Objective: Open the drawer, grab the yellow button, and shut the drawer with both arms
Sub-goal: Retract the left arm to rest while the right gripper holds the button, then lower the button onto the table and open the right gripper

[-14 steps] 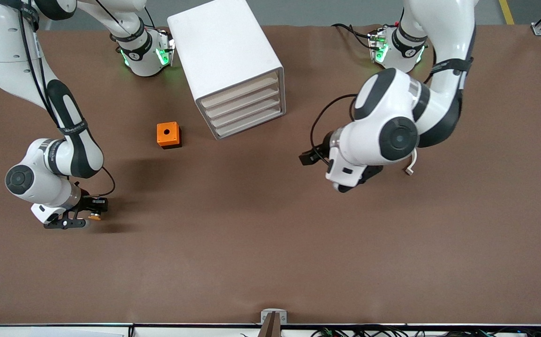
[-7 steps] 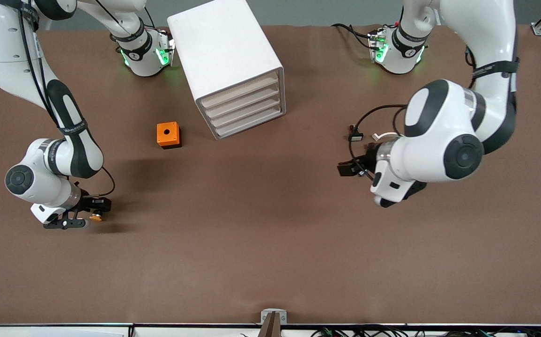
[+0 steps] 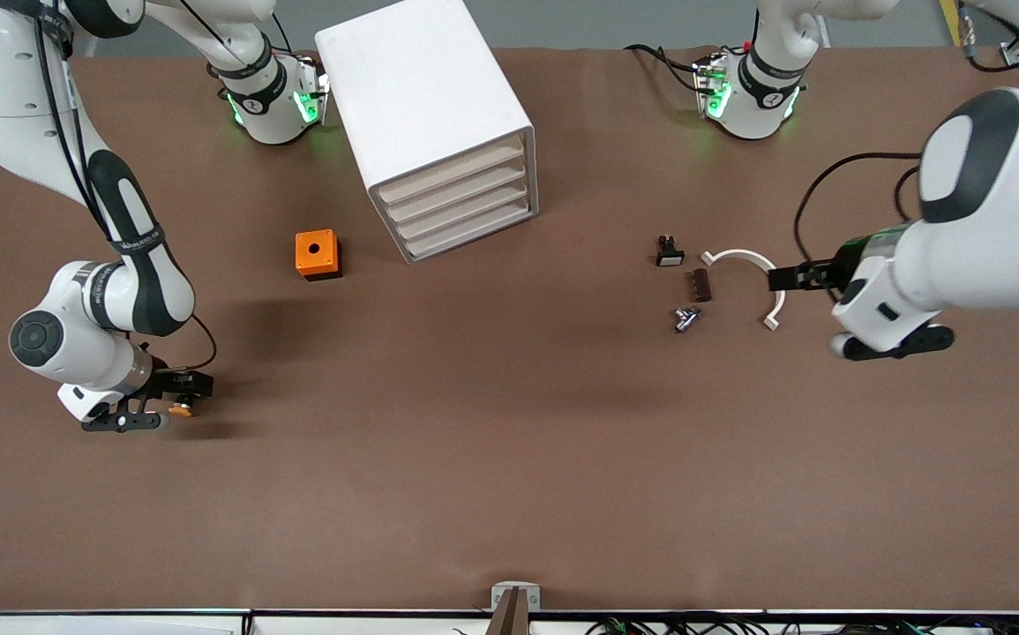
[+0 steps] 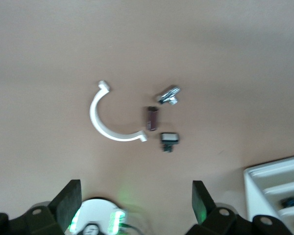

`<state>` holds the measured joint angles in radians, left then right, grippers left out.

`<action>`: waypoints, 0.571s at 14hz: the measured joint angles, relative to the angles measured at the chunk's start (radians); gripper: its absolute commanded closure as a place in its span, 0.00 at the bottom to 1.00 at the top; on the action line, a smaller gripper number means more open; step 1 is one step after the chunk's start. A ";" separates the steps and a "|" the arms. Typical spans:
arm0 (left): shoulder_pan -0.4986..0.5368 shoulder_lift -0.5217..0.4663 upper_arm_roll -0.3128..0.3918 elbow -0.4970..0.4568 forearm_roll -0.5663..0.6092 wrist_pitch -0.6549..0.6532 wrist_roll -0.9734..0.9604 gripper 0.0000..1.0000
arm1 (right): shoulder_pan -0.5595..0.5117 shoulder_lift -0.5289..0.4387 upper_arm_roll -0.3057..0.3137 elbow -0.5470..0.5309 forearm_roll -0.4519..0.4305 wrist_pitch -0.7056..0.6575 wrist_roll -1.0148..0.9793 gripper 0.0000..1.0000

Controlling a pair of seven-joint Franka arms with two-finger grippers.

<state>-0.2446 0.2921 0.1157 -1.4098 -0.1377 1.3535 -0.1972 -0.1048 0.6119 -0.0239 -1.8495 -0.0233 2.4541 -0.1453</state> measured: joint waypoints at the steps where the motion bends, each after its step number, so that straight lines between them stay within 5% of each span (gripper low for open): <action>1: 0.025 -0.040 0.000 -0.051 0.016 0.015 0.049 0.01 | 0.001 -0.002 0.000 0.004 0.000 -0.015 0.004 0.00; 8: 0.119 -0.253 -0.005 -0.370 0.088 0.272 0.178 0.01 | 0.026 -0.130 0.001 0.033 0.000 -0.221 0.019 0.00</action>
<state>-0.1259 0.0393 0.1108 -1.7803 -0.0500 1.6260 -0.0197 -0.0785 0.4815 -0.0232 -1.8160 -0.0232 2.2332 -0.1264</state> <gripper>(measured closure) 0.004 0.000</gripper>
